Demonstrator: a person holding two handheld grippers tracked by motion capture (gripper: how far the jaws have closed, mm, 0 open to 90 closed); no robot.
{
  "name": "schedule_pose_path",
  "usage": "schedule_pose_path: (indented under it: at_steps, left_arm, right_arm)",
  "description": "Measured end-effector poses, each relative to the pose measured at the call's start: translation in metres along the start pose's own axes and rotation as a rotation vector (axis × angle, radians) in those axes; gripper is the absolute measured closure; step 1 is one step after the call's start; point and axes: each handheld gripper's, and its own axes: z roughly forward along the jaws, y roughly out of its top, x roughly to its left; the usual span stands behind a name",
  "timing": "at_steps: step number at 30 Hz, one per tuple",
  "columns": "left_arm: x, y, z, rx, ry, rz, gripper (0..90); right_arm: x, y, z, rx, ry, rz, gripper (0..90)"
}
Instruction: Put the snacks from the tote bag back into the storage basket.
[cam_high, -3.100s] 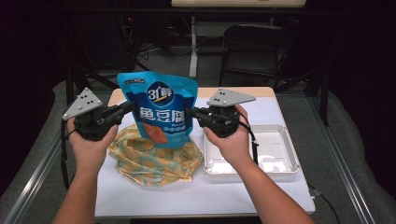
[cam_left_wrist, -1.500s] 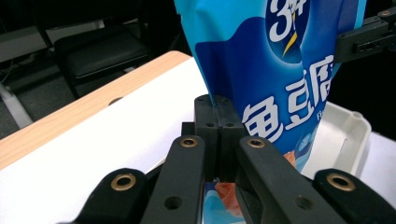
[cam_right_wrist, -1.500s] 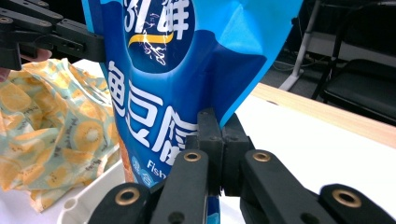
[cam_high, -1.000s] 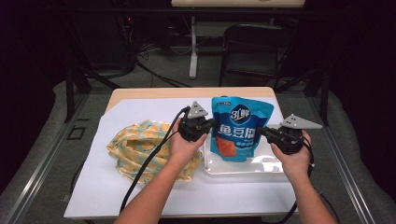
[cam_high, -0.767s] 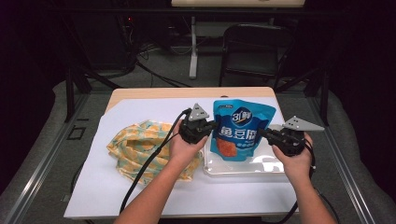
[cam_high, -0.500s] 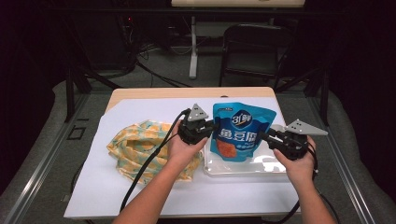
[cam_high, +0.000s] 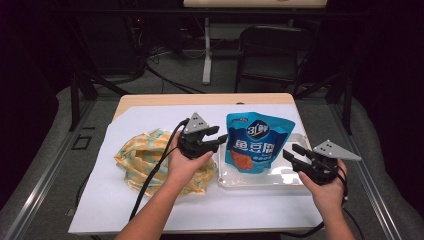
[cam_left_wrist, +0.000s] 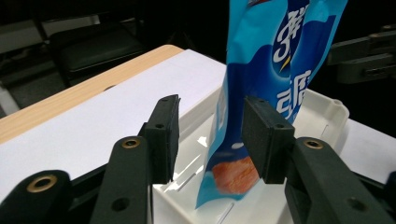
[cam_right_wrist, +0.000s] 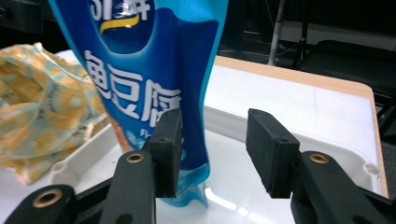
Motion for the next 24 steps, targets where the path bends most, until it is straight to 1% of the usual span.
schedule_pose_path:
  at_steps: [3,6,7,9,11,14,15,16,19,21,24]
  left_arm:
    - [0.004,-0.005,-0.012,-0.003,0.019,-0.003,55.4]
    - [0.007,-0.011,-0.025,-0.004,0.035,-0.002,54.7]
    - [0.008,-0.013,-0.030,0.002,0.041,0.002,54.3]
    - [0.011,-0.019,-0.041,-0.005,0.053,0.002,54.3]
    - [0.015,-0.025,-0.051,-0.007,0.066,-0.010,53.8]
    - [0.023,-0.038,-0.065,0.001,0.092,-0.024,53.5]
    - [0.025,-0.041,-0.069,0.004,0.100,-0.032,53.2]
    - [0.028,-0.047,-0.074,0.012,0.111,-0.036,52.8]
    - [0.035,-0.061,-0.086,0.033,0.137,-0.038,50.4]
    - [0.039,-0.069,-0.093,0.042,0.146,-0.041,49.3]
    - [0.046,-0.086,-0.106,0.042,0.167,-0.057,47.6]
  right_arm:
    - [0.006,-0.004,-0.007,-0.011,0.024,0.015,56.0]
    - [0.016,-0.009,-0.010,0.001,0.053,0.011,56.0]
    - [0.020,-0.010,-0.010,0.003,0.067,0.003,56.1]
    - [0.031,-0.012,-0.010,0.014,0.084,-0.017,56.0]
    - [0.041,-0.014,-0.008,0.021,0.109,-0.034,55.5]
    - [0.052,-0.018,-0.003,0.031,0.130,-0.054,54.5]
    - [0.054,-0.020,-0.001,0.036,0.137,-0.062,54.4]
    - [0.056,-0.022,0.001,0.036,0.141,-0.060,54.1]
    - [0.060,-0.030,0.009,0.056,0.150,-0.059,52.3]
    - [0.061,-0.036,0.012,0.064,0.149,-0.072,51.0]
    - [0.062,-0.044,0.015,0.069,0.144,-0.080,50.8]
